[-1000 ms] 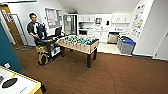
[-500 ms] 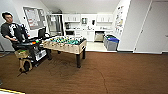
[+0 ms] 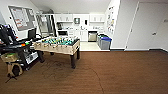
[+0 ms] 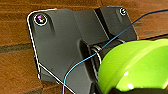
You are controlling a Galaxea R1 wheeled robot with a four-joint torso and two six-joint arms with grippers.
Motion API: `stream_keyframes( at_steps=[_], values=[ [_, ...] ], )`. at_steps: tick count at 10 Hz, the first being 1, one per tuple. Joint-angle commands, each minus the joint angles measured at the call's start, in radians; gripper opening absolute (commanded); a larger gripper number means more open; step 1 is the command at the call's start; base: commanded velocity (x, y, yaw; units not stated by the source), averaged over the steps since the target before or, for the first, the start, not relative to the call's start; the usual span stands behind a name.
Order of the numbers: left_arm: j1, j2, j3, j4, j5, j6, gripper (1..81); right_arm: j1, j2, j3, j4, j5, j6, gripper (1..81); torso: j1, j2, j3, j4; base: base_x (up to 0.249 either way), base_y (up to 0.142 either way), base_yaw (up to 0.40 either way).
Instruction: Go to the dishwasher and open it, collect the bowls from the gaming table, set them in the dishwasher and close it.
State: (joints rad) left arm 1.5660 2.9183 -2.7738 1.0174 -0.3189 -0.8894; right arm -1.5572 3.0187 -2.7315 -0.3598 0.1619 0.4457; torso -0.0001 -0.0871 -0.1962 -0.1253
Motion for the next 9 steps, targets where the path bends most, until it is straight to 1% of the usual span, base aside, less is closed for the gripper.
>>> stream_keyframes(
  at_steps=[1, 4, 9],
  values=[
    [-0.025, -0.016, -0.001, 0.000, 0.020, 0.001, 1.0, 0.035, -0.005, 0.000, -0.011, -0.041, -0.002, 1.0, 0.000, 0.000, 0.000, 0.000, 0.000, 0.000, 0.000],
    [-0.025, -0.017, 0.000, 0.006, 0.014, 0.001, 1.0, 0.035, -0.008, 0.000, -0.011, -0.041, -0.002, 1.0, 0.000, 0.000, 0.000, 0.000, 0.000, 0.000, 0.000],
    [-0.023, -0.017, 0.002, 0.004, 0.012, 0.003, 1.0, 0.035, -0.008, -0.002, -0.013, -0.041, -0.002, 1.0, 0.000, 0.000, 0.000, 0.000, 0.000, 0.000, 0.000]
  ],
)
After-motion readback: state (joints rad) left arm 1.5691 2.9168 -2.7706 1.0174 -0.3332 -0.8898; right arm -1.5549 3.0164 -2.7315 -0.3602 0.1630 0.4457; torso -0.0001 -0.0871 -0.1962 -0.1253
